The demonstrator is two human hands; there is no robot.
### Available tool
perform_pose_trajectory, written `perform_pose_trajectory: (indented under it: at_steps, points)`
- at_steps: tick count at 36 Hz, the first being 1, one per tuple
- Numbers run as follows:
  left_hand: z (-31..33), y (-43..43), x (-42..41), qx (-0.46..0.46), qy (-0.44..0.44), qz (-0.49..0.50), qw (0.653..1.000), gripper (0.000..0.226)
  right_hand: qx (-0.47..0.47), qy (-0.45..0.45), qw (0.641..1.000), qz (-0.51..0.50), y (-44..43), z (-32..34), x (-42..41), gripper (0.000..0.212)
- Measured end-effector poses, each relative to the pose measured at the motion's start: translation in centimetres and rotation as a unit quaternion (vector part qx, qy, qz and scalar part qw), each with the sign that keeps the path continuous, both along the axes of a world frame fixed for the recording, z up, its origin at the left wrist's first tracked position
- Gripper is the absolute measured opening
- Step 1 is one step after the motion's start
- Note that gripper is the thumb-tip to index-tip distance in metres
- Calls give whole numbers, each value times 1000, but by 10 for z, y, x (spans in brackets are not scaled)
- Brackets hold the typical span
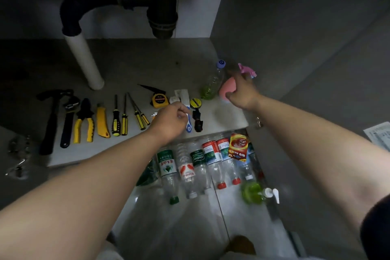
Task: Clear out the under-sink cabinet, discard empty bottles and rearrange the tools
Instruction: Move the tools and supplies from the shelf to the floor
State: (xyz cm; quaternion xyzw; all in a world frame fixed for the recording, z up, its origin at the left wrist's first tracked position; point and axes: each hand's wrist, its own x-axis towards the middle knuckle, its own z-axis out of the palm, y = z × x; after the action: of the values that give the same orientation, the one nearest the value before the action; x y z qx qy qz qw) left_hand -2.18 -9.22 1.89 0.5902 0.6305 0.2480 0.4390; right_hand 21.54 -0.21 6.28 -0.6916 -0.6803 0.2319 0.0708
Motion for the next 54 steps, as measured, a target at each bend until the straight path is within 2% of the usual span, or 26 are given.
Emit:
perform_pose_trajectory:
  at_steps: [3,7,11,15,18,25,28,31,34,36,38,40,42,43,45,47,49,54]
  points:
    - [-5,5,0,-7,-26,21,999,19,51,-4,999,-7,36,-3,-18,75]
    - [-12,9,1,-9,-33,18,999,20,56,-46,997,5,66,-7,-37,77]
    - [-14,12,4,-10,-38,-8,999,20,55,-105,993,4,74,-9,-47,64]
    - [-11,13,6,-14,-47,-12,999,20,90,-141,986,-12,68,-13,-48,42]
    - [-8,12,8,-18,-44,-21,999,21,101,-137,985,-13,59,-14,-41,39]
    - [-5,11,12,-32,-41,-31,998,35,137,-24,990,21,24,6,-28,18]
    - [-2,7,13,-32,-23,-28,999,60,127,48,991,-1,4,22,-30,22]
    - [4,2,11,-25,1,-36,999,93,67,138,988,-16,-14,33,-34,11]
    - [13,-5,10,-34,-4,-64,997,111,-4,216,976,-20,-26,43,-39,7]
    - [18,-8,12,-56,-18,-96,994,108,-56,258,964,-16,-31,47,-39,10]
    - [20,-9,15,-79,-41,-115,989,93,-110,286,952,-11,-33,48,-38,7]
    - [19,-9,16,-90,-46,-110,989,80,-163,314,935,-17,-32,45,-34,13]
    - [16,-7,14,-84,-32,-96,991,75,-174,318,931,-48,-25,40,-29,22]
    - [14,-6,13,-78,-26,-83,993,73,-150,285,945,-59,-18,35,-25,25]
    - [8,-3,10,-63,-24,-42,997,71,-42,101,993,-45,3,24,-15,27]
    - [3,0,6,-57,-37,-5,998,70,67,-83,994,-33,22,17,-2,33]
    - [-1,2,2,-57,-58,16,997,71,85,-154,983,-51,38,13,11,43]
    - [-8,1,-3,-64,-88,29,994,69,-18,-219,976,-7,69,-1,20,57]
